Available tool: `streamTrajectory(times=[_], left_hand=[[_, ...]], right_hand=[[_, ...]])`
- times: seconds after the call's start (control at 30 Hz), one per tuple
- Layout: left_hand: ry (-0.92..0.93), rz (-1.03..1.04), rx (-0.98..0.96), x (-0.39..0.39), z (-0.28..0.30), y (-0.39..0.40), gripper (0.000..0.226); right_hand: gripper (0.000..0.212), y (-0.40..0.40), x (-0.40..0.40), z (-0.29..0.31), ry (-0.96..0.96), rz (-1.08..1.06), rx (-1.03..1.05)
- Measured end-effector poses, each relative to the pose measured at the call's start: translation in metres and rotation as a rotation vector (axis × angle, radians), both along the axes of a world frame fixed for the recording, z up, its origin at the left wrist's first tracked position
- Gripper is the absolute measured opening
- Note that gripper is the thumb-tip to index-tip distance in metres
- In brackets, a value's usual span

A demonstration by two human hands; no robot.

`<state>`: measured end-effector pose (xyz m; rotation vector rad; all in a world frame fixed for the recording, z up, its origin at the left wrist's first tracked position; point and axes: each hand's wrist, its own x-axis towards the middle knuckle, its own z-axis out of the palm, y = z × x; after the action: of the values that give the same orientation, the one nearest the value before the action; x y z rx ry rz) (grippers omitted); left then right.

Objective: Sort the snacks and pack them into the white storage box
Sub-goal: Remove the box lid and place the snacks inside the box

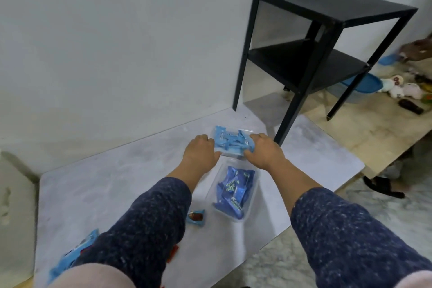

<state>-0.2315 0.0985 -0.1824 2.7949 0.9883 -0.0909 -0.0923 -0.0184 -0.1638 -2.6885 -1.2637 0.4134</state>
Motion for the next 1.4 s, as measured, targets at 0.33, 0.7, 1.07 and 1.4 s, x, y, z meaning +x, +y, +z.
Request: streamTrajectory(times=[0.33, 0.7, 1.07, 1.4], left_hand=[[-0.01, 0.075, -0.234, 0.068, -0.073, 0.028, 0.05], [-0.084, 0.549, -0.465, 0.112, -0.092, 0.06, 0.057], [-0.228, 0.416, -0.418, 0.108, -0.044, 0.057, 0.045], [-0.215, 0.176, -0.554, 0.03, -0.035, -0.007, 0.059]], right_hand=[[0.066, 0.066, 0.089, -0.066, 0.048, 0.296, -0.247], [0.079, 0.123, 0.126, -0.091, 0.321, 0.239, -0.162], [0.078, 0.094, 0.112, -0.066, 0.396, 0.083, 0.098], [0.079, -0.011, 0.023, -0.054, 0.452, -0.145, 0.221]])
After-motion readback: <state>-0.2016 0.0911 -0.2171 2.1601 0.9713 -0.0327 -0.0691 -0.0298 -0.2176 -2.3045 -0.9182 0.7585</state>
